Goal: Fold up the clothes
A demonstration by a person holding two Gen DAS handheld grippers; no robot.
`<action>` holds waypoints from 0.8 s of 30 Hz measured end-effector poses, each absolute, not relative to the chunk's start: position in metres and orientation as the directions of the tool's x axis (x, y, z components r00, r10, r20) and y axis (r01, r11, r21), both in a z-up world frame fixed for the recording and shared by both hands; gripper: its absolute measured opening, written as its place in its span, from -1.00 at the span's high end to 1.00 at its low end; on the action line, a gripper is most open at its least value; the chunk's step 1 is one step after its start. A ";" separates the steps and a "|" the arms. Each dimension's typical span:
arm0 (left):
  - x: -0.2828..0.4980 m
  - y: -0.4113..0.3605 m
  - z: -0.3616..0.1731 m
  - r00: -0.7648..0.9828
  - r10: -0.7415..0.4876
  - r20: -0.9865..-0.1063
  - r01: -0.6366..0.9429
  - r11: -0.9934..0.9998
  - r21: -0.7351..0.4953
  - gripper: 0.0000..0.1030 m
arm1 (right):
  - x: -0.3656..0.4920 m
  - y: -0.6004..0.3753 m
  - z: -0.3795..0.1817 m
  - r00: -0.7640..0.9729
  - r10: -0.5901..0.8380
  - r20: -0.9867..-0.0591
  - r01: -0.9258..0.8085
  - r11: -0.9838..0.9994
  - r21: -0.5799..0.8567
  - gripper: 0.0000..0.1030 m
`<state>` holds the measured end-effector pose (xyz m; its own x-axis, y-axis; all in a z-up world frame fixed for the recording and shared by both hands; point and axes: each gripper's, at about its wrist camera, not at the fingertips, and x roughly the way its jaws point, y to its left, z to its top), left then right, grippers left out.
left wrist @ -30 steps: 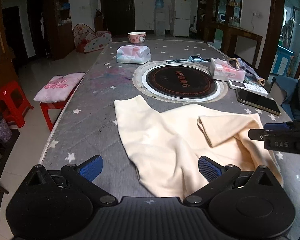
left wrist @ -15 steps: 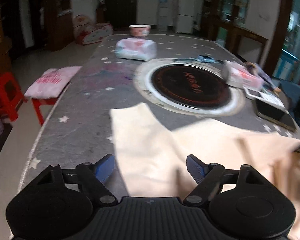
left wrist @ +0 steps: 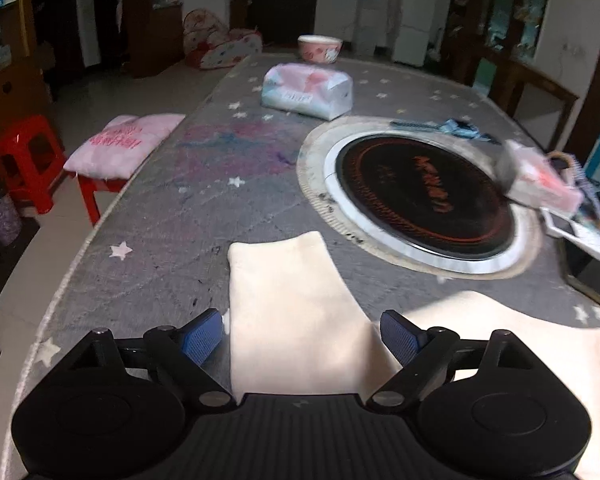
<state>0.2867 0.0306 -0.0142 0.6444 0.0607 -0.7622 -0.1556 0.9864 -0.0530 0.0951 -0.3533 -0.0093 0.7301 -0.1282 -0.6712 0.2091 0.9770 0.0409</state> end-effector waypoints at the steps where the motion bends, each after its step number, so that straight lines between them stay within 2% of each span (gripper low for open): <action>1: 0.292 0.032 -0.018 0.635 0.071 -0.769 -0.171 0.984 -0.050 -0.67 | 0.096 -0.354 -0.009 0.728 -0.125 -0.674 0.208 0.977 0.043 0.44; 3: 0.298 0.037 -0.023 0.625 0.084 -0.776 -0.200 0.978 -0.054 -0.60 | 0.100 -0.353 -0.008 0.732 -0.121 -0.671 0.199 0.979 0.040 0.32; 5: 0.304 0.042 -0.027 0.616 0.096 -0.782 -0.228 0.972 -0.060 -0.45 | 0.103 -0.350 -0.007 0.738 -0.114 -0.665 0.180 0.983 0.031 0.29; 7: 0.306 0.041 -0.028 0.616 0.113 -0.780 -0.231 0.972 -0.042 -0.28 | 0.108 -0.347 -0.007 0.738 -0.106 -0.666 0.159 0.987 0.018 0.28; 9: 0.308 0.041 -0.027 0.616 0.120 -0.779 -0.230 0.973 -0.032 0.05 | 0.112 -0.343 -0.008 0.739 -0.104 -0.666 0.141 0.990 0.002 0.16; 11: 0.307 0.042 -0.023 0.614 0.103 -0.783 -0.231 0.972 -0.054 0.18 | 0.117 -0.341 -0.010 0.735 -0.108 -0.669 0.136 0.991 -0.011 0.14; 13: 0.304 0.043 -0.016 0.617 0.080 -0.783 -0.235 0.968 -0.086 0.17 | 0.119 -0.341 -0.010 0.735 -0.109 -0.669 0.131 0.991 -0.017 0.13; 16: 0.302 0.042 -0.006 0.642 0.080 -0.762 -0.241 0.965 -0.101 0.02 | 0.121 -0.343 -0.013 0.733 -0.106 -0.672 0.136 0.991 -0.009 0.06; 18: 0.305 0.037 -0.003 0.642 0.069 -0.764 -0.232 0.967 -0.108 -0.31 | 0.121 -0.343 -0.015 0.731 -0.102 -0.675 0.137 0.991 -0.001 0.06; 20: 0.309 0.032 -0.004 0.639 0.081 -0.765 -0.238 0.966 -0.097 -0.49 | 0.122 -0.343 -0.016 0.729 -0.100 -0.677 0.137 0.991 0.002 0.05; 24: 0.318 0.022 -0.016 0.612 0.119 -0.782 -0.248 0.968 -0.046 -0.49 | 0.123 -0.341 -0.019 0.726 -0.092 -0.681 0.128 0.992 0.002 0.03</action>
